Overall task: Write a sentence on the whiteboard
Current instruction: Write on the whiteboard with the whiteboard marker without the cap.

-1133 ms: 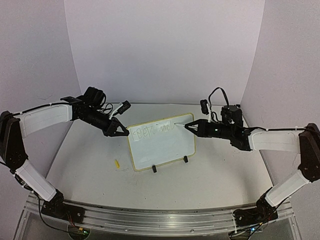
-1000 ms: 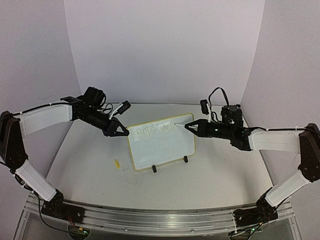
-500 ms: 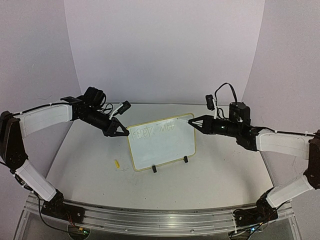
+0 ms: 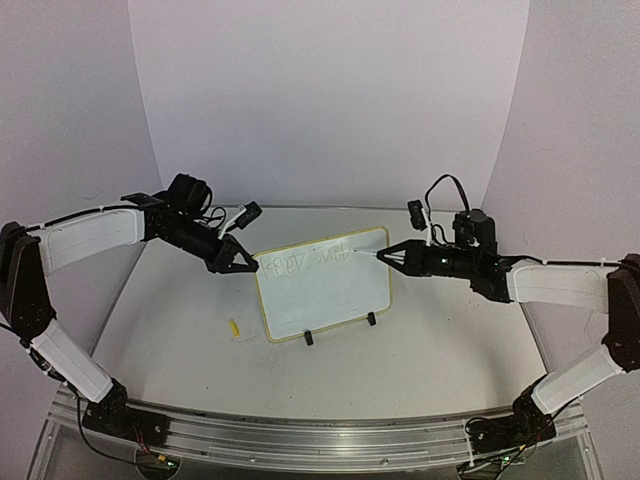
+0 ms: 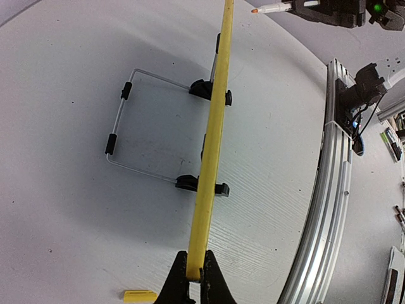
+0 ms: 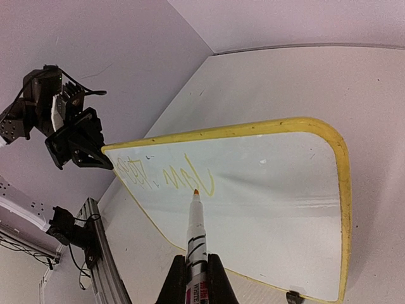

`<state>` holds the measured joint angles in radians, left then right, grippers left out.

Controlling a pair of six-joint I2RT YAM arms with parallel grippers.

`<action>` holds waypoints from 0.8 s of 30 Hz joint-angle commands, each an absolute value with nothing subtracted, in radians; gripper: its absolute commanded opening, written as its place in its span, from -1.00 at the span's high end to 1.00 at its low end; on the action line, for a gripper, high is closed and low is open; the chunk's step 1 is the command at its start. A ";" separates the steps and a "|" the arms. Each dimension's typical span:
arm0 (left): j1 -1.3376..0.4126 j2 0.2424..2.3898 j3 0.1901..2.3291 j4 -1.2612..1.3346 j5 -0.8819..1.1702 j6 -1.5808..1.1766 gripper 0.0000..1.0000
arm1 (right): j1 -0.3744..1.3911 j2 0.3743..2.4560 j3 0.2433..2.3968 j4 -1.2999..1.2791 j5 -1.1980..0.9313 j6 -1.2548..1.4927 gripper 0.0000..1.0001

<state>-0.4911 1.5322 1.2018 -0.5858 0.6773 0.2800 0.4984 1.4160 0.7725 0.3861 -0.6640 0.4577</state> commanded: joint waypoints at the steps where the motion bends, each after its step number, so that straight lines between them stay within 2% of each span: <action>1: -0.495 1.536 1.212 -0.588 0.606 0.305 1.00 | 0.495 1.441 0.823 0.400 -0.663 0.435 1.00; 16: -0.495 1.539 1.213 -0.588 0.606 0.306 1.00 | 0.494 1.495 0.862 0.399 -0.598 0.440 1.00; 24: -0.495 1.539 1.213 -0.588 0.607 0.307 1.00 | 0.494 1.482 0.810 0.391 -0.555 0.447 1.00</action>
